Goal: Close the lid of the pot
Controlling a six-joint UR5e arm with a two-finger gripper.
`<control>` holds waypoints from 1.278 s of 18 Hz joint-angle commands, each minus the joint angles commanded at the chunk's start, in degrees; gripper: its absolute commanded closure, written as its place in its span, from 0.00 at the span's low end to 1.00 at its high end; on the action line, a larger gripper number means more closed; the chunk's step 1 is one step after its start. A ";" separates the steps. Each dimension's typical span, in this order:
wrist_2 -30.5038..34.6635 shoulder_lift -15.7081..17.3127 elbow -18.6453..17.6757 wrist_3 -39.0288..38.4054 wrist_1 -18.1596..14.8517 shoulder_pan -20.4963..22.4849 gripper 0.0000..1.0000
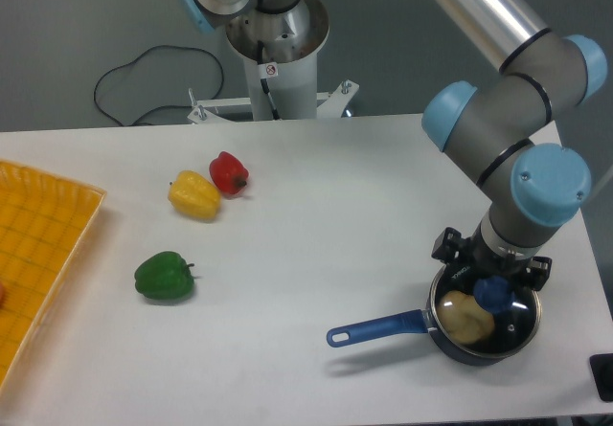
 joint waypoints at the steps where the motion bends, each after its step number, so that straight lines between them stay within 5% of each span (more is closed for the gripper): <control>1: 0.35 1.41 -1.23 0.00 0.09 -0.09 0.00; 8: 0.26 18.19 -16.42 1.83 -0.09 0.44 0.00; 13: 0.26 26.98 -24.70 16.93 -0.26 3.95 0.00; 23: 0.62 25.41 -25.15 40.60 -3.69 10.63 0.00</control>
